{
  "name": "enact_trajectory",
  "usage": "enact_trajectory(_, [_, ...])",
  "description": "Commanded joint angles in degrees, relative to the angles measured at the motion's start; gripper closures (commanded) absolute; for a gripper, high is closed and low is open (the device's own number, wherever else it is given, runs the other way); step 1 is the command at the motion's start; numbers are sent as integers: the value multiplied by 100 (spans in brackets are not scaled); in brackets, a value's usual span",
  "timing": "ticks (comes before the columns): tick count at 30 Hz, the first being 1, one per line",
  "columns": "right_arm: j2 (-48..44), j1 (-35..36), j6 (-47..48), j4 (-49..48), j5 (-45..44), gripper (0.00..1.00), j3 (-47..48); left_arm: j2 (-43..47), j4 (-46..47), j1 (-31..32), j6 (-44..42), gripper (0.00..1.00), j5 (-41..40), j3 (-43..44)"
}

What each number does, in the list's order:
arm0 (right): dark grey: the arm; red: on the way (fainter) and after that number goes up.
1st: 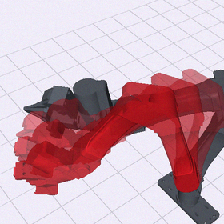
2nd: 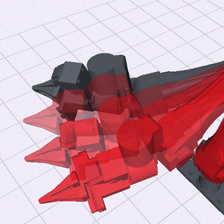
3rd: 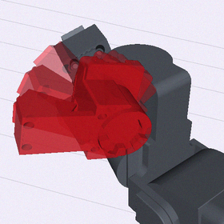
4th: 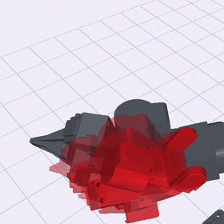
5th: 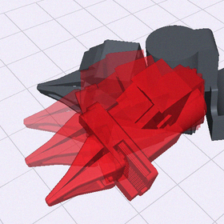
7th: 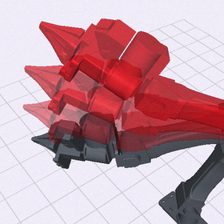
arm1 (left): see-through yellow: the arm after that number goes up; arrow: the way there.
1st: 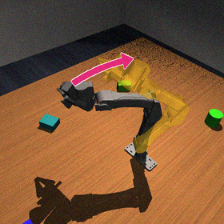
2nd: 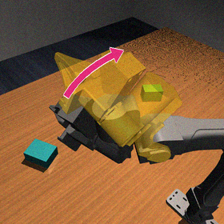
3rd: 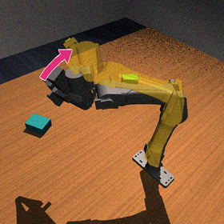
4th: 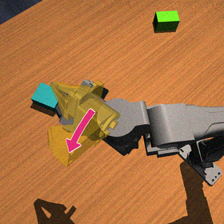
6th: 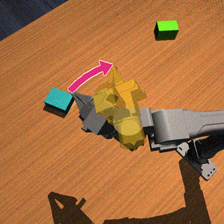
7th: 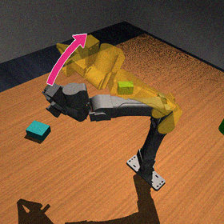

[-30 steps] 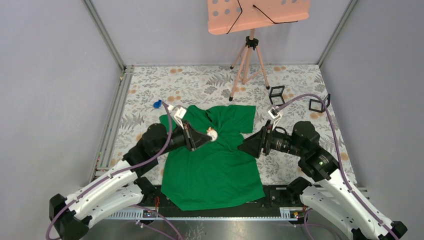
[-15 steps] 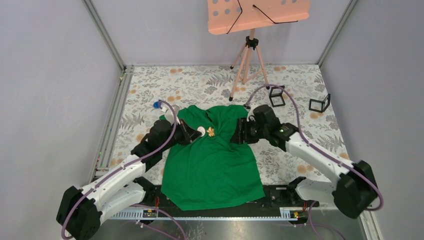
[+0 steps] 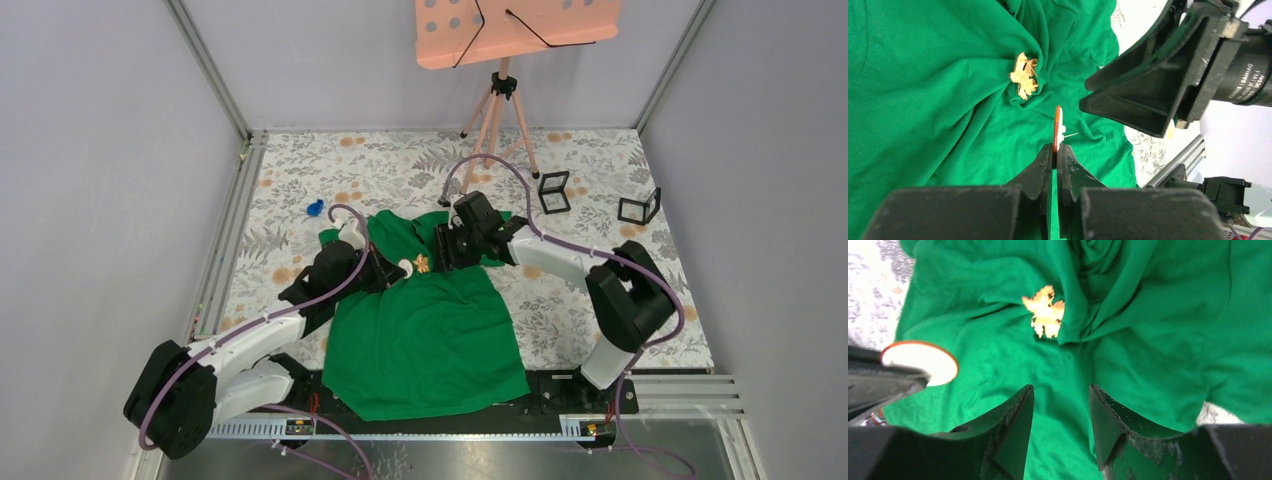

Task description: Pin the brooch onto the clothing

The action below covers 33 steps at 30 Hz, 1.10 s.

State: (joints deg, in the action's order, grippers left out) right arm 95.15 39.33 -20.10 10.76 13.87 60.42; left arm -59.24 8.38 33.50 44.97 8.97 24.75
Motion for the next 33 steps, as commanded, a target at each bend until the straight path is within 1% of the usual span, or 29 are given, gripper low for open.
enact_trajectory(1, [415, 105, 456, 17, -415, 50, 398, -101, 600, -27, -40, 100, -5, -94])
enact_trajectory(5, [566, 113, 478, -22, -367, 52, 351, -302, 743, -27, -6, 100, 107, -128])
enact_trajectory(8, [585, 118, 417, -247, -218, 55, 214, -455, 910, -32, 48, 100, 172, -161])
enact_trajectory(12, [683, 117, 371, -453, 1, 57, 170, -603, 1032, -27, 91, 100, 268, -140])
enact_trajectory(15, [795, 118, 388, -523, 46, 57, 229, -624, 1019, -27, 99, 100, 288, -136])
enact_trajectory(18, [955, 124, 455, -427, 16, 59, 351, -615, 999, -27, 96, 100, 276, -146])
enact_trajectory(23, [1001, 120, 490, -486, 16, 60, 292, -576, 1005, -27, 117, 100, 258, -204])
enact_trajectory(24, [997, 126, 479, -521, 56, 62, 260, -578, 1050, -30, 122, 100, 268, -226])
enact_trajectory(27, [1011, 121, 390, -683, 183, 71, 172, -622, 1103, -30, 156, 100, 270, -277])
enact_trajectory(28, [1012, 120, 364, -727, 190, 73, 145, -638, 1096, -28, 159, 100, 266, -278])
enact_trajectory(29, [1015, 119, 344, -759, 195, 73, -260, -652, 1088, -27, 161, 100, 271, -278])
enact_trajectory(30, [1022, 121, 341, -782, 195, 74, 65, -646, 1072, -27, 155, 100, 250, -278])
enact_trajectory(32, [1046, 123, 327, -787, 200, 74, 117, -627, 1044, -28, 152, 100, 186, -291])
enact_trajectory(33, [1042, 127, 321, -785, 203, 78, 119, -611, 1043, -27, 157, 100, 175, -295])
